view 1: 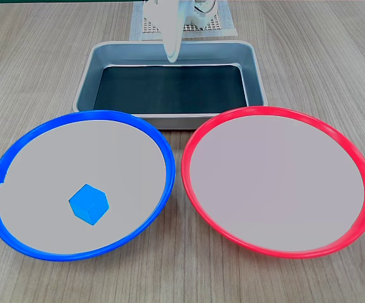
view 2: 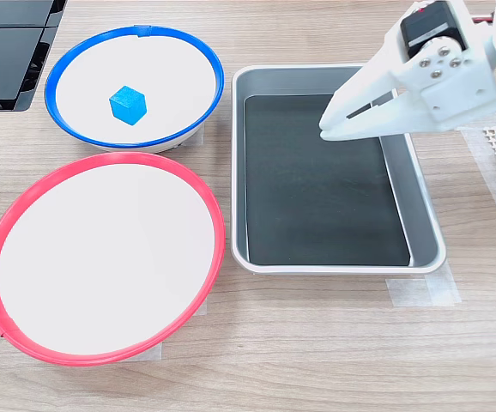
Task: Move a blue block from tray to blue dish
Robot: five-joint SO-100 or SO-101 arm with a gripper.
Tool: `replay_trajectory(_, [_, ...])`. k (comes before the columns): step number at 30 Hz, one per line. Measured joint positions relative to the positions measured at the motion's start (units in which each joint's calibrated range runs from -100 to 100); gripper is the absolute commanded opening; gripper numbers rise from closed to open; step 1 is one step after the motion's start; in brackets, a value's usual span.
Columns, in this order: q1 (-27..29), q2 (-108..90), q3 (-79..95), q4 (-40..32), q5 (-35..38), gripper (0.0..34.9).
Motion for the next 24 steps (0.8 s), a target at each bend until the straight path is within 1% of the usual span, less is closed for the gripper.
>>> replay_trajectory(3, [0.7,-0.2,0.0,0.6,0.0,0.3])
replay_trajectory(24, [0.7,-0.2,0.0,0.6,0.0,0.3])
